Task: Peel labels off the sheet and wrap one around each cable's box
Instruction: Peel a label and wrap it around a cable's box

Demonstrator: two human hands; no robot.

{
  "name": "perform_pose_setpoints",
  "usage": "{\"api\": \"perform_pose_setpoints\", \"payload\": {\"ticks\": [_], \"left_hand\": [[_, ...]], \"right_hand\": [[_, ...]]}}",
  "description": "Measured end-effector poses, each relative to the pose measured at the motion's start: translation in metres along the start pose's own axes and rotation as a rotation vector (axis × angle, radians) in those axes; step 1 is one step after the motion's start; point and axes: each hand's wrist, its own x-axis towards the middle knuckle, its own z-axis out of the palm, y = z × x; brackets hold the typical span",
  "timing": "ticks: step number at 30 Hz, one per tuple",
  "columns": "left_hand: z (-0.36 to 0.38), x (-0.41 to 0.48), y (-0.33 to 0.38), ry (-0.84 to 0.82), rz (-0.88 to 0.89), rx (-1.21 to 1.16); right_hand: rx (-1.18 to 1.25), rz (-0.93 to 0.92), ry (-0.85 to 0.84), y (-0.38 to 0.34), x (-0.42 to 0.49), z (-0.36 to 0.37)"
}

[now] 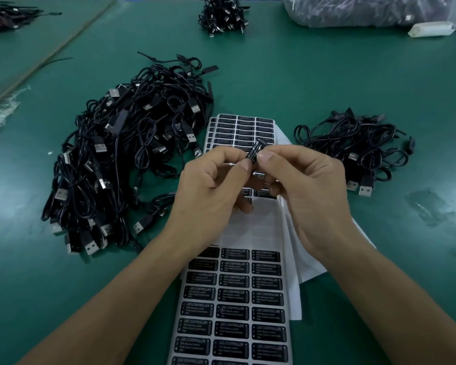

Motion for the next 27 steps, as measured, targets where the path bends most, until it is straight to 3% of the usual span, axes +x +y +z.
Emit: {"api": "perform_pose_setpoints", "payload": {"ticks": [3,6,16,27], "left_hand": [[-0.0005,-0.0006,-0.0004,0.011,0.027,0.030],[-0.0008,-0.0012,0.0002,0.022,0.047,0.030],[-0.0026,-0.0010,-0.0025,0.018,0.059,0.099],[-0.0023,0.0000,-0.0089,-0.028,-0.002,0.097]], "right_hand": [[-0.149,-0.133,0.062,0.0024,-0.0026,-0.0001],[-0.200,-0.135,0.097,0.0044,-0.0021,-0.0012],[-0.134,-0.114,0.019,0.0017,0.0002,0.0019],[-0.082,-0.057,0.105,0.0055,0.0003,0.0039]]}}
